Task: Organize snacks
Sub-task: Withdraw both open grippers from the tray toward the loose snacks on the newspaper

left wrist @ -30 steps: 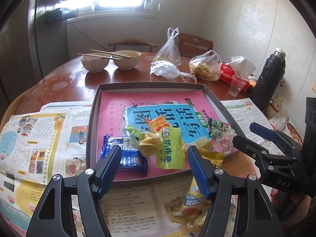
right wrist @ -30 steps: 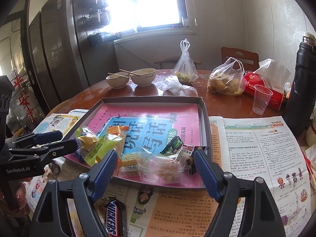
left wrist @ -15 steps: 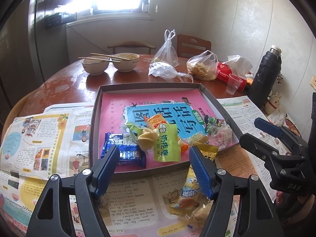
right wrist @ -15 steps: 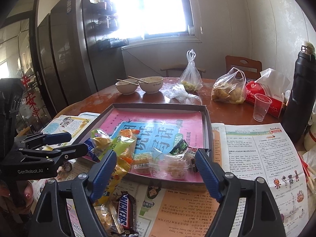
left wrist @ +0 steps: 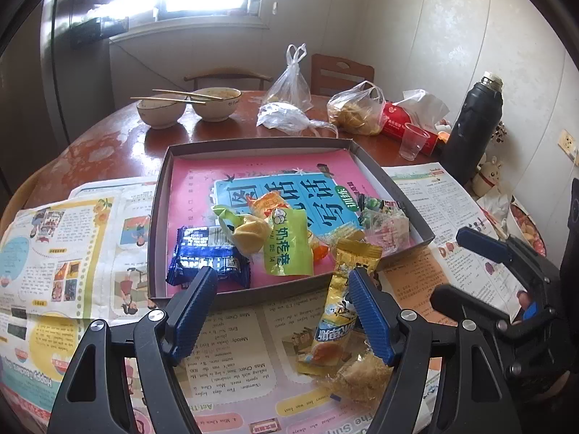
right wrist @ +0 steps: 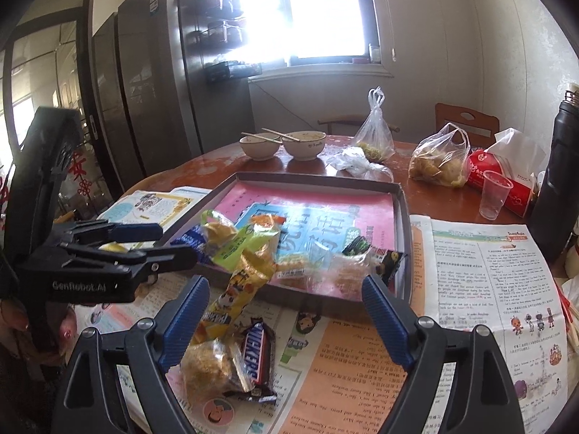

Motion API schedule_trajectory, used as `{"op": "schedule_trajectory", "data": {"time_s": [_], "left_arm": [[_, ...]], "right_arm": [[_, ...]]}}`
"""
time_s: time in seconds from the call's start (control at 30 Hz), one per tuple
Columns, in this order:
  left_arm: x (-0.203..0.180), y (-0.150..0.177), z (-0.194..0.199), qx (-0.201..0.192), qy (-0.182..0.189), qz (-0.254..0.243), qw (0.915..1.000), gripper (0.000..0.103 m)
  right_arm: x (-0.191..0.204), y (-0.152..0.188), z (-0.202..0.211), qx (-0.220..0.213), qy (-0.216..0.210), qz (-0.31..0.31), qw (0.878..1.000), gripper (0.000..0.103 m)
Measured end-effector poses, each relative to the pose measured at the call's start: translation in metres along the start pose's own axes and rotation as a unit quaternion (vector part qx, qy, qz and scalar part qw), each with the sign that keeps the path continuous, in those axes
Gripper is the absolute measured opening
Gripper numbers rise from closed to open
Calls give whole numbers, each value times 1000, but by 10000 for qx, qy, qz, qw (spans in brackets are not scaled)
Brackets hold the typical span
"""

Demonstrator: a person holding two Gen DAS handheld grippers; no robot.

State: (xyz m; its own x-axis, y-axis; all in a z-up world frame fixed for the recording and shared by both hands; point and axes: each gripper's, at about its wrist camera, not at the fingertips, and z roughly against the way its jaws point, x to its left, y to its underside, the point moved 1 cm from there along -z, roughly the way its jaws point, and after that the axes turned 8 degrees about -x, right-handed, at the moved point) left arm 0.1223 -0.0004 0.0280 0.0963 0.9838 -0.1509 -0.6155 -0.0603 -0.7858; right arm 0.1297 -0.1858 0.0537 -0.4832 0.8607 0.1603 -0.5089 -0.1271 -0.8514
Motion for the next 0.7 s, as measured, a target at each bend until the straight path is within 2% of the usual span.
{"op": "schedule_trajectory", "data": {"time_s": [0.7], "left_arm": [[-12, 20, -19, 506, 359, -86, 9980, 76]], "right_arm": [[35, 40, -1, 495, -323, 798, 9951, 86]]}}
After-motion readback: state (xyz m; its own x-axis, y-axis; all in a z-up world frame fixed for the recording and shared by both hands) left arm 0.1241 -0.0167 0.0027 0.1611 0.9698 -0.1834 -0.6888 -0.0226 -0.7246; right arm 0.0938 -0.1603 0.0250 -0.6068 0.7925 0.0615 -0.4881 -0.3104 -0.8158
